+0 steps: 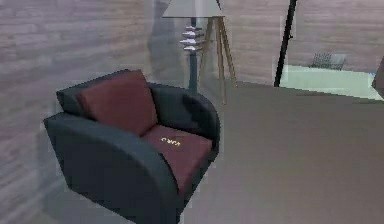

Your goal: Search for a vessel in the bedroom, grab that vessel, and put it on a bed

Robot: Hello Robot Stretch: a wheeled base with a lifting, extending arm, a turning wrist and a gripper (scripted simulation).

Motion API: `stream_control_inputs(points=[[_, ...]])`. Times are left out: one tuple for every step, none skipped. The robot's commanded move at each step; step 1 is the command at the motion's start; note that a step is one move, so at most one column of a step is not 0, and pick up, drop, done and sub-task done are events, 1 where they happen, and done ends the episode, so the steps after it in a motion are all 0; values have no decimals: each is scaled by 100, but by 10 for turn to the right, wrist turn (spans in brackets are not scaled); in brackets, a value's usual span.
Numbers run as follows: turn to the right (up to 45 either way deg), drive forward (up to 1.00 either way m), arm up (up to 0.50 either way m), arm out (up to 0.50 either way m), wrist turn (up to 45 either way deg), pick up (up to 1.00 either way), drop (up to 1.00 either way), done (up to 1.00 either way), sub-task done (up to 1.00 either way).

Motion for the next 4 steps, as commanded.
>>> stream_control_inputs(points=[[450,0,0,0,0,0,0,0,0],[450,0,0,0,0,0,0,0,0],[330,0,0,0,0,0,0,0,0],[-450,0,0,0,0,0,0,0,0]])
